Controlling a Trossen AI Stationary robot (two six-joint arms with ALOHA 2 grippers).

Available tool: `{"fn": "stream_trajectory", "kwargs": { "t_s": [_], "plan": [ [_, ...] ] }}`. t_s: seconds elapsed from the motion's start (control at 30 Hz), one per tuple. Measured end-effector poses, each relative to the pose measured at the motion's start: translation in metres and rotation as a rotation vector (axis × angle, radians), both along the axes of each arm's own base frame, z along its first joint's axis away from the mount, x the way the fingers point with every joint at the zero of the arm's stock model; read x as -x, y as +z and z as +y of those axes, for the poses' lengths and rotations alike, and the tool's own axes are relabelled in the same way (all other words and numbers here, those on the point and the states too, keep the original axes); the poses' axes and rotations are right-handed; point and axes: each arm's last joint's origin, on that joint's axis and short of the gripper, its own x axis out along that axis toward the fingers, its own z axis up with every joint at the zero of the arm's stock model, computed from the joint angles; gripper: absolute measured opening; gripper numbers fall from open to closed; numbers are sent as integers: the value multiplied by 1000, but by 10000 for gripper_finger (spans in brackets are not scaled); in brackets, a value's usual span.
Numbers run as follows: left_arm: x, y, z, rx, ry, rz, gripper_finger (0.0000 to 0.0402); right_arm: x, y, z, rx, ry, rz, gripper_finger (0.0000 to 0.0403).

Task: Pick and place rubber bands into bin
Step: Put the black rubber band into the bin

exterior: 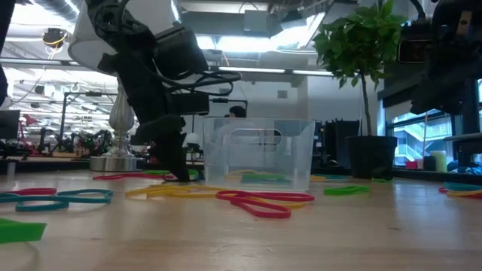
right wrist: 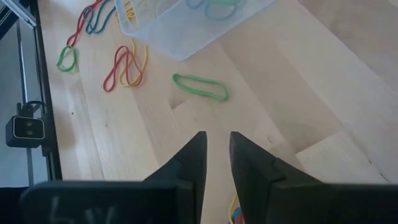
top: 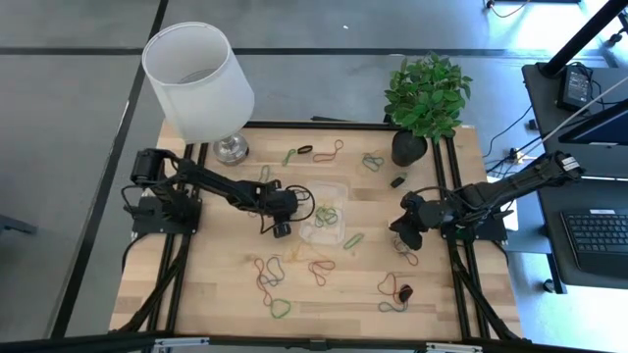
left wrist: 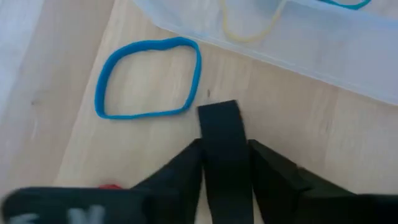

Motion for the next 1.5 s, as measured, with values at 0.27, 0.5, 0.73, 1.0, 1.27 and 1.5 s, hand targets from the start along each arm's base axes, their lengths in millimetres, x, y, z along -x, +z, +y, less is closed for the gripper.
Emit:
{"fn": "stream_trajectory", "kwargs": {
  "t_s": [0.27, 0.5, 0.73, 1.0, 1.27, 1.5],
  "plan": [
    [15, 27, -10, 36, 13, -13, 8, 0, 0, 0, 14, 14, 0, 74],
    [23, 98, -19, -22, -12, -51, 5, 0, 0, 0, 23, 23, -2, 74],
    [-10, 174, -21, -136, -113, -216, 4, -1, 1, 0, 29, 32, -12, 74],
    [-80, 174, -16, -145, -262, -143, 4, -1, 1, 0, 29, 32, -11, 74],
    [-130, 117, -18, -91, -370, 53, 4, -1, 1, 0, 18, 21, -10, 74],
    [-142, 71, -15, -65, -341, 170, 14, -1, 1, 0, 13, 16, -10, 74]
  ]
}}
